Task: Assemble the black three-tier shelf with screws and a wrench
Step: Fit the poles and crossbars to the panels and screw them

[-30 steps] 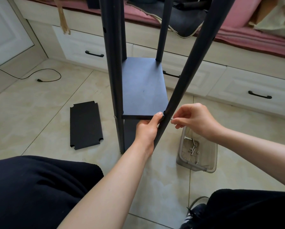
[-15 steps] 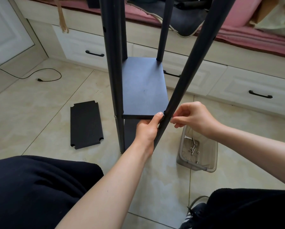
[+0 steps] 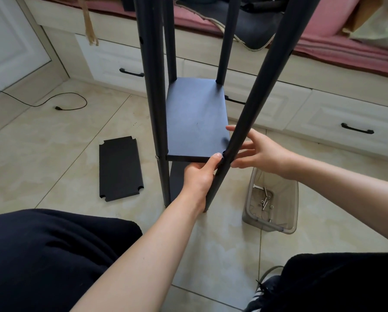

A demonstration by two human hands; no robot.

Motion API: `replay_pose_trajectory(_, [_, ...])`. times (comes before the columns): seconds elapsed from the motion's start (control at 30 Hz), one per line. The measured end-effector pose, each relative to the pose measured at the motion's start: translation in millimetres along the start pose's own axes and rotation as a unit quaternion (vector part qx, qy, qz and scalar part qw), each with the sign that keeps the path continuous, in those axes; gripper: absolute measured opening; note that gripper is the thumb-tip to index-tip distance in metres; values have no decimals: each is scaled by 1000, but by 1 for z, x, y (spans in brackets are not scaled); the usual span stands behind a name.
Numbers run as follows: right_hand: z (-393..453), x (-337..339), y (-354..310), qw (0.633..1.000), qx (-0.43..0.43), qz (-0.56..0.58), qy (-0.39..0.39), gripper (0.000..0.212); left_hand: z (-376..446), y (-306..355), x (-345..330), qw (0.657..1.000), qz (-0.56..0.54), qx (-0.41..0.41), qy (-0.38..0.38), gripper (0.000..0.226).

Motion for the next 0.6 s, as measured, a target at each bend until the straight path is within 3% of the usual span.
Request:
replay_pose_trajectory(0.07, [5, -6, -1, 999, -3, 16, -51, 69, -4, 5, 10, 997, 64, -14, 36, 22])
replay_pose_trajectory(0.13, [9, -6, -3, 998, 1, -4, -61, 63, -11, 17, 18, 975, 200, -66, 71, 35])
replay_pose_trajectory(0.2, [12, -5, -5, 998, -3, -24, -58, 63, -25, 35, 20, 910, 371, -148, 109, 48])
replay_pose_trajectory(0.27, [12, -3, -7, 998, -7, -26, -62, 66, -45, 55, 11, 818, 492, -258, 148, 50])
replay_pose_trajectory(0.33, [10, -4, -7, 997, -19, -17, -76, 69, -65, 72, -1, 742, 525, -381, 170, 40])
replay_pose_trajectory(0.4, [8, -5, -6, 995, -38, -4, -93, 73, -76, 81, -7, 695, 521, -463, 176, 30])
replay_pose_trajectory(0.5, [7, -2, -6, 993, -62, 3, -99, 77, -74, 82, -14, 664, 545, -482, 172, 25])
replay_pose_trajectory(0.6, [9, 2, -6, 993, -85, 6, -82, 69, -65, 80, -20, 655, 573, -462, 168, 46])
Point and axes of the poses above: each hand's wrist, its own z-axis towards the middle knuckle, its own x-axis out of the back of the hand, y = z × x, the point moved 8 cm from there along z, towards the middle knuckle
